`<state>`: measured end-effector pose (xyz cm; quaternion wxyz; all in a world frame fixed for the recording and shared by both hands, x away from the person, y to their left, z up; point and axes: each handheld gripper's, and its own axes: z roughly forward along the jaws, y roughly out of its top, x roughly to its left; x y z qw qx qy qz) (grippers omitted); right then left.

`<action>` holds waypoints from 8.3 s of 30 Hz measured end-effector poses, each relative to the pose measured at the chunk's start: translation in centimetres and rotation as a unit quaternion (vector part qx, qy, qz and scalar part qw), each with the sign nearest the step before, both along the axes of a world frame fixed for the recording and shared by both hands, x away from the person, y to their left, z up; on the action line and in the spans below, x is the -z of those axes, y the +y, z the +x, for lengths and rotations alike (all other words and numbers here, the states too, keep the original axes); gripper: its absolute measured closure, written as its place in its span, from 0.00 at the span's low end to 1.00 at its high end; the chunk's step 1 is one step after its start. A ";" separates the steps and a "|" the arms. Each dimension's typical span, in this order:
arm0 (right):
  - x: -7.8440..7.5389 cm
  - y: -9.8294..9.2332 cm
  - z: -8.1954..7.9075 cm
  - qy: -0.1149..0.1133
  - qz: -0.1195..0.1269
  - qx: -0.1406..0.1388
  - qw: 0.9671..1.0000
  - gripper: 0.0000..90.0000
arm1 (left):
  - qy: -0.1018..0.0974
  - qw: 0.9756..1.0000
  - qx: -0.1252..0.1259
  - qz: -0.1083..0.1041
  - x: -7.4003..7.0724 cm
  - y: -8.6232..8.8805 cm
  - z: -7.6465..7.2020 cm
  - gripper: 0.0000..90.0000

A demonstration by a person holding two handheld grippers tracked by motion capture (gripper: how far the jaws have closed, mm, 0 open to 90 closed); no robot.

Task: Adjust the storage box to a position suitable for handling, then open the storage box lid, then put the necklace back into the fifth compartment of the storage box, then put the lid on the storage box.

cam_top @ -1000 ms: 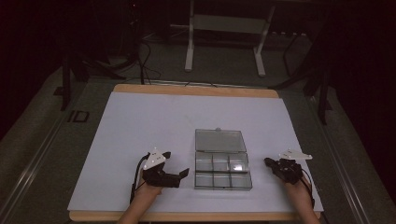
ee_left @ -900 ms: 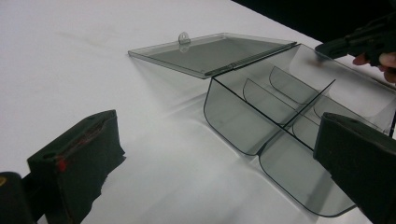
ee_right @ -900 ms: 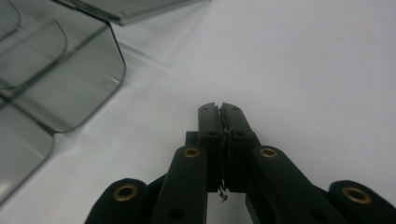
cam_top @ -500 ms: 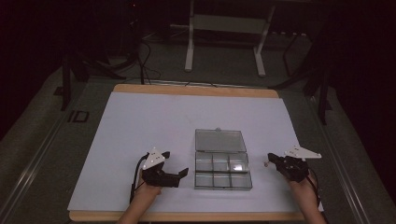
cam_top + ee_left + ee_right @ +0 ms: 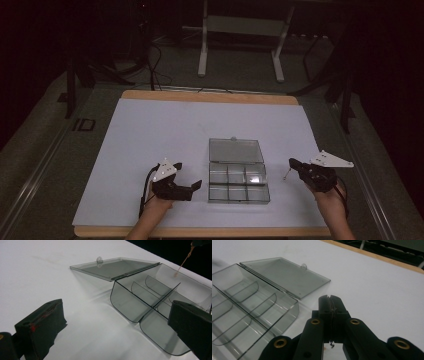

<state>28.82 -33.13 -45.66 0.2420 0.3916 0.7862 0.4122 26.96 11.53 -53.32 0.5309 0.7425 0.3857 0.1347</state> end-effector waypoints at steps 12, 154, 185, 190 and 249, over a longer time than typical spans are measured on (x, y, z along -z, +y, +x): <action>-2.5 0.6 -0.7 -0.028 0.005 -0.013 1.000 0.99 | 0.001 1.000 0.000 -0.001 0.0 0.0 0.0 0.01; 1.5 7.9 -0.9 -0.017 -0.001 -0.061 0.998 0.60 | -0.023 1.000 -0.009 -0.001 -0.5 -0.3 0.4 0.01; 1.7 6.0 1.1 -0.012 0.013 -0.001 1.000 0.46 | 0.006 1.000 0.024 -0.007 -2.5 -2.6 4.3 0.02; 1.7 5.9 1.2 -0.016 0.016 0.006 1.000 0.46 | 0.009 1.000 0.027 0.005 -2.9 -3.0 4.5 0.02; 5.5 6.5 9.3 0.159 0.071 0.054 0.983 0.51 | 0.289 0.955 -0.007 -0.064 0.3 -6.0 13.0 0.48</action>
